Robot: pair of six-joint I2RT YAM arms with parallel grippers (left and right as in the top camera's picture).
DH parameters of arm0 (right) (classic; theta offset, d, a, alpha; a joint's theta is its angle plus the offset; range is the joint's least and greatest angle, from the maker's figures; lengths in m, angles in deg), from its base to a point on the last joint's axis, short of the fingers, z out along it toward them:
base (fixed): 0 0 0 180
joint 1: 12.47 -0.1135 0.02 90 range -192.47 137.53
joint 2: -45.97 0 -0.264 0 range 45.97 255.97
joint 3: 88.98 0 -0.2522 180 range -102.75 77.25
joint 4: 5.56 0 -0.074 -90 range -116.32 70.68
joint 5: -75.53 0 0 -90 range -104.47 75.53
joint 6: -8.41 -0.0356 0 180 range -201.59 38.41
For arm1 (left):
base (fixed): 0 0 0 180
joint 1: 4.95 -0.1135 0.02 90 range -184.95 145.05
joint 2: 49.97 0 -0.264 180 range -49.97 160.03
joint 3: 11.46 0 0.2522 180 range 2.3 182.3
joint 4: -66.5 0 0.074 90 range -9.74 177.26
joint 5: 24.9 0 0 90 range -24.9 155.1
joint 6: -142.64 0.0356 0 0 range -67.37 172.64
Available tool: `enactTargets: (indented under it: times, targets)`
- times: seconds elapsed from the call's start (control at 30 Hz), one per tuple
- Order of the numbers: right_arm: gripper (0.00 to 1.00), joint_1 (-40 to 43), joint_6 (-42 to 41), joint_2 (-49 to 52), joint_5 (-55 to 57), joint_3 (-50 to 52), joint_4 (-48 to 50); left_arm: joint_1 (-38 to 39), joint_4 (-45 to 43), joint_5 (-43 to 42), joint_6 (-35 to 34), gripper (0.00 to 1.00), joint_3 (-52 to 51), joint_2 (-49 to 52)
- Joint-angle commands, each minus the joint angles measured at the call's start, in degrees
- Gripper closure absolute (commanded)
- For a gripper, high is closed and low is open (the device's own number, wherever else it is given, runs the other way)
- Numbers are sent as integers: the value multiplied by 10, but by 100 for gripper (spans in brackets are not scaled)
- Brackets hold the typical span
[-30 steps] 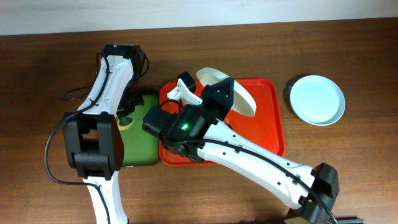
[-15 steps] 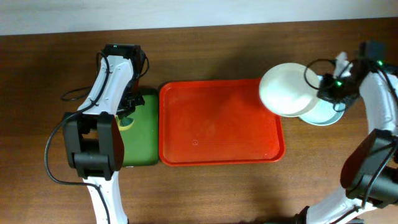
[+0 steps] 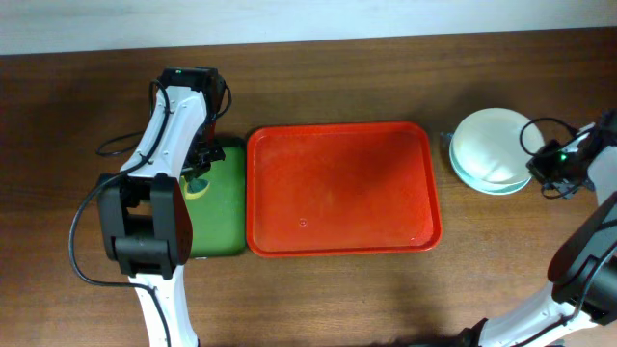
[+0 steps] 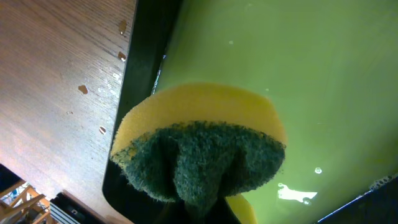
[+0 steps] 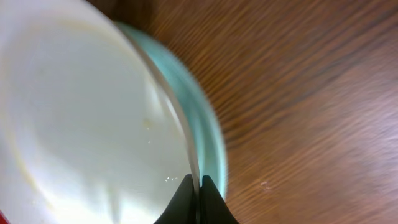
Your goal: Clean dirty plates on tray and stack at the side
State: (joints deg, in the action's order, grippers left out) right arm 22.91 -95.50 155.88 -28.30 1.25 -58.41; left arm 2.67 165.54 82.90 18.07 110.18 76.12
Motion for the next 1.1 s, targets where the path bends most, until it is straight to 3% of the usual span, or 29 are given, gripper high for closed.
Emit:
enactTargets:
  times: [0.0, 0.03, 0.07, 0.23, 0.3, 0.4, 0.47, 0.5, 0.53, 0.6, 0.8, 0.87, 0.97, 1.07]
  targets:
    - [39, -28, 1, 0, -12, 2, -22, -1, -2, 0, -6, 100, -1, -23]
    - [12, -28, -12, -13, -11, 0, -36, -1, -5, 0, -6, 100, -1, -23]
    - [4, -27, -28, -31, -9, 0, -43, -1, -10, 0, -6, 100, -7, -23]
    - [2, -34, -57, -250, 9, 0, -105, -2, -88, -27, -6, 100, -76, -23]
    - [1, -67, -56, -343, 10, 0, -131, -2, -134, -59, 4, 100, -104, -23]
    - [2, -156, -50, -447, 10, 0, -152, -2, -207, -132, 73, 99, -162, -23]
    - [2, -243, -50, -489, 13, 0, -165, -2, -196, -142, 95, 77, -158, -24]
    - [2, -279, -50, -497, 41, 0, -175, -3, -176, -141, 99, 6, -142, -25]
    - [2, -302, -50, -503, 65, 0, -186, -6, -151, -140, 99, 1, -116, -32]
    - [2, -353, -50, -528, 109, 0, -230, -14, -88, -140, 99, 1, -48, -71]
    - [1, -393, -76, -758, 128, 3, -395, 2, 20, -142, 98, 1, -37, -388]
    - [1, -391, -76, -848, 140, 13, -406, 63, 27, -142, 71, 1, -115, -539]
    - [2, -391, -76, -912, 139, 56, -409, 160, -70, -129, -3, 1, -330, -804]
    - [1, -391, -76, -912, 139, 70, -413, 163, -99, -120, -6, 1, -473, -1030]
